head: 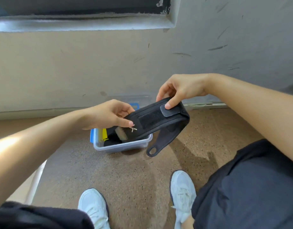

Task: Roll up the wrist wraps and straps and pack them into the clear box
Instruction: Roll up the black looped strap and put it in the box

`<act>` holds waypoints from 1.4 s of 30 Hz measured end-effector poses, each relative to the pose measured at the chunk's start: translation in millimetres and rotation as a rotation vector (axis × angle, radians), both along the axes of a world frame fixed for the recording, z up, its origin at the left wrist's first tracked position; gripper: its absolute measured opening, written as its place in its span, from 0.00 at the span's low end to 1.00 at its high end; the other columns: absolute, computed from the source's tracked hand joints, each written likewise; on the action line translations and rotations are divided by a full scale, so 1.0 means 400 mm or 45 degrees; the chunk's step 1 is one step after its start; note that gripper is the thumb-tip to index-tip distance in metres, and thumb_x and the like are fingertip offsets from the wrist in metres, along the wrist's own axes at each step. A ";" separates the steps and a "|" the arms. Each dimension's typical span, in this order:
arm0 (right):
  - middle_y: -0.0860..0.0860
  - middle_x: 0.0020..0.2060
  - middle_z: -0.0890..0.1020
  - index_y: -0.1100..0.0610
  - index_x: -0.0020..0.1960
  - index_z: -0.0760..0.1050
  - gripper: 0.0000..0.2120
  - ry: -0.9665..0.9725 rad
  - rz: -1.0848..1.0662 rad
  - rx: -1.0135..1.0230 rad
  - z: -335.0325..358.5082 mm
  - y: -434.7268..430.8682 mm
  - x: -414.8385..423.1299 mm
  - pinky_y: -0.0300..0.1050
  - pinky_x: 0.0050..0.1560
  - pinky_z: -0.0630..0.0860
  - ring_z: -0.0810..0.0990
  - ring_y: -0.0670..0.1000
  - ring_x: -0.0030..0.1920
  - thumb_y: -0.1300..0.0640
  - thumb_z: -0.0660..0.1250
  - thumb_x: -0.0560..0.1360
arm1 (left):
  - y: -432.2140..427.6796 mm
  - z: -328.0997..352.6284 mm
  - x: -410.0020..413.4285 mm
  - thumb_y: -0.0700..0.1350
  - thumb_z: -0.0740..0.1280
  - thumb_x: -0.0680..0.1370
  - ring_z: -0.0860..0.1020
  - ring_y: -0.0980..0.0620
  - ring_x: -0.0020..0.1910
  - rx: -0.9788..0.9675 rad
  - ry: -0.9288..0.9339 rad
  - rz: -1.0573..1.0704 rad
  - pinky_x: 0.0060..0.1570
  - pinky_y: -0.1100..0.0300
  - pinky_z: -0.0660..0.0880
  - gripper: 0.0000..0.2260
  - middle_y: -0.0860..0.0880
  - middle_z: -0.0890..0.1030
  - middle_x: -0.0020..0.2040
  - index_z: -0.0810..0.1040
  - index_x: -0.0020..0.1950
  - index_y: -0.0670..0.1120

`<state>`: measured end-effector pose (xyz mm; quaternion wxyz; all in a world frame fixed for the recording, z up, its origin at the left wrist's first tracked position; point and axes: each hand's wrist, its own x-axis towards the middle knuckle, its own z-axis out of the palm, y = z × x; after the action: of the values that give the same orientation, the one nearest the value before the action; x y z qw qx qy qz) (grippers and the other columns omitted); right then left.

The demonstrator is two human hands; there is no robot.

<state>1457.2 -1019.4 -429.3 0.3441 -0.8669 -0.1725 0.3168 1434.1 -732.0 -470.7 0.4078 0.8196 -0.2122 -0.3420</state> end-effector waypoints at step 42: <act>0.54 0.59 0.84 0.55 0.64 0.79 0.15 -0.088 -0.345 0.733 0.023 0.102 -0.053 0.50 0.61 0.80 0.83 0.52 0.60 0.51 0.70 0.79 | -0.045 0.129 -0.019 0.38 0.74 0.77 0.80 0.57 0.31 -0.543 -0.206 0.799 0.34 0.68 0.77 0.02 0.48 0.84 0.33 0.83 0.48 0.39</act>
<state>1436.2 -978.5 -420.3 0.6083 -0.7591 -0.1497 0.1766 1426.5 -750.0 -419.0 0.6357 0.7659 -0.0491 -0.0830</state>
